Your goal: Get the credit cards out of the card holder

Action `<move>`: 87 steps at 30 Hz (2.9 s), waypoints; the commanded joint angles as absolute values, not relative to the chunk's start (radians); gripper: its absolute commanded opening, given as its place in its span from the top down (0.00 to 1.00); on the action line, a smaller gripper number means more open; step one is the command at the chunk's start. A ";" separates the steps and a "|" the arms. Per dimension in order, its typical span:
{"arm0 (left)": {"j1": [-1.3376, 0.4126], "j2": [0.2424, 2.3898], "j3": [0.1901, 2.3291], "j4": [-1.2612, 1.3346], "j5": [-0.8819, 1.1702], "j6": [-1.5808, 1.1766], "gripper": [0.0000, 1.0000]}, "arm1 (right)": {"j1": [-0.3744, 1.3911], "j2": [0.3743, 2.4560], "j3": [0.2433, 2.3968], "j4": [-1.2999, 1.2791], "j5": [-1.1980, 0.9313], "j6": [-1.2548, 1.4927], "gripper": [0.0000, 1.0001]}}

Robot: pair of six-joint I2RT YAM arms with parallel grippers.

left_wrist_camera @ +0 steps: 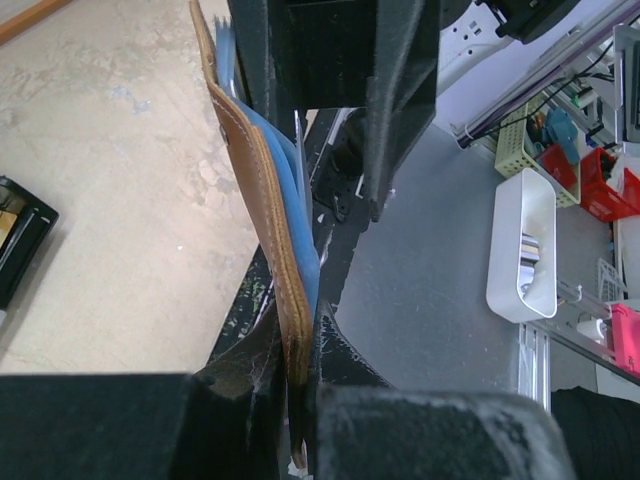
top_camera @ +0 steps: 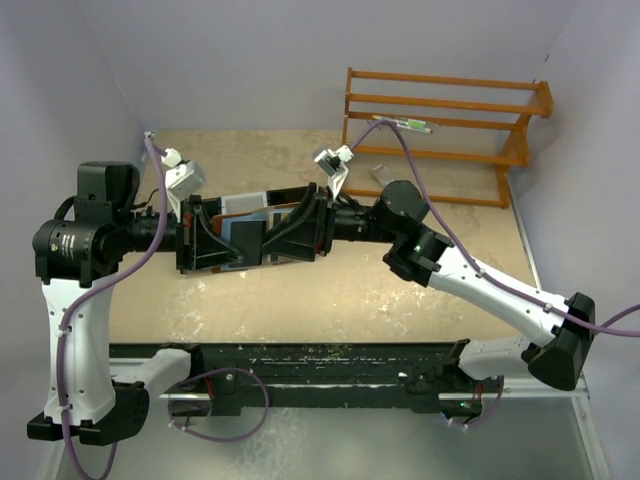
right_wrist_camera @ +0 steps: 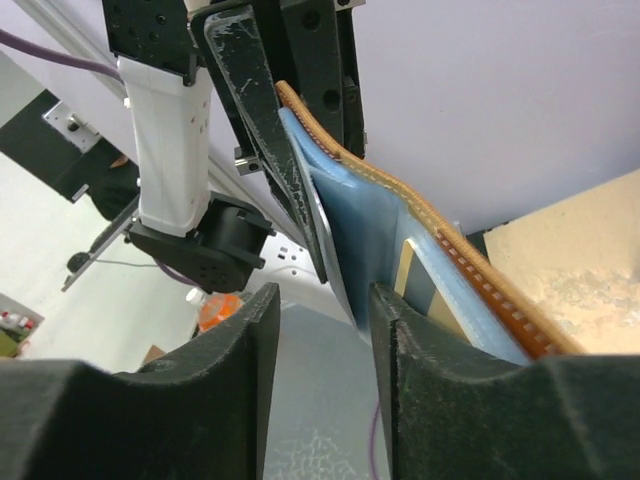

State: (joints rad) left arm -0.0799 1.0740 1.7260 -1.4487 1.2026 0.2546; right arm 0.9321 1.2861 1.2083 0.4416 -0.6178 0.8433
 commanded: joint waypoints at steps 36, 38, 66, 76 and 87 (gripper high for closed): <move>-0.083 1.039 1.751 -1.519 1.431 0.315 0.87 | 0.926 1.200 1.151 0.501 -0.712 0.851 1.00; -0.083 1.040 1.755 -1.515 1.424 0.312 0.87 | 0.916 1.181 1.138 0.488 -0.709 0.847 1.00; -0.083 1.040 1.784 -1.421 0.540 0.310 0.96 | 0.728 1.345 1.261 -0.011 -0.505 0.603 1.00; -0.083 1.015 1.840 -1.439 0.589 0.316 0.97 | 0.770 1.749 1.534 -0.036 -0.420 0.593 1.00; -0.083 1.005 1.877 -1.477 0.722 0.310 0.96 | 0.788 2.106 1.806 -0.096 -0.346 0.618 1.00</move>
